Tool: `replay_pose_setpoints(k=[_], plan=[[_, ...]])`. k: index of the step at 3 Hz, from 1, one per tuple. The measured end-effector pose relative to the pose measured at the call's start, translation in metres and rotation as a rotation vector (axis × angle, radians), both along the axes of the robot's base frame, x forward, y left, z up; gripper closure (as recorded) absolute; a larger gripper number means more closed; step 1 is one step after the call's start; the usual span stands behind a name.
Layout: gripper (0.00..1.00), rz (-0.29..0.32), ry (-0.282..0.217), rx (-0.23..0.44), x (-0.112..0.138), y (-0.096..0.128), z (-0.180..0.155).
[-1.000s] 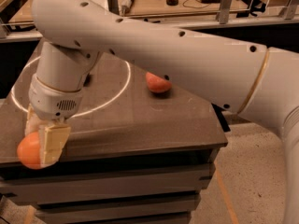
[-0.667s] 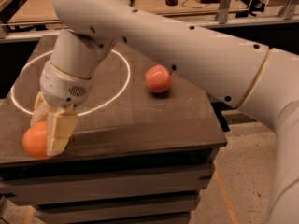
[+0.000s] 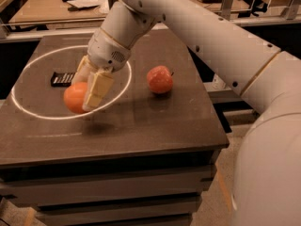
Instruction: Pick orange
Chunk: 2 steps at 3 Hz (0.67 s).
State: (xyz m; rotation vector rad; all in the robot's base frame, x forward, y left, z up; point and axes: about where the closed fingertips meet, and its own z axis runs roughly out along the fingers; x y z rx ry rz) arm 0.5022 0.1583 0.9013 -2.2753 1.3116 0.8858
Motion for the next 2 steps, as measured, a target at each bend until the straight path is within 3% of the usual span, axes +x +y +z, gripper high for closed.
replay_pose_setpoints(k=[1,2], plan=[[1.00,-0.094,-0.017,0.053,0.025,-0.054,0.013],[1.00,-0.166,-0.042,0.099,0.034,-0.106,0.030]])
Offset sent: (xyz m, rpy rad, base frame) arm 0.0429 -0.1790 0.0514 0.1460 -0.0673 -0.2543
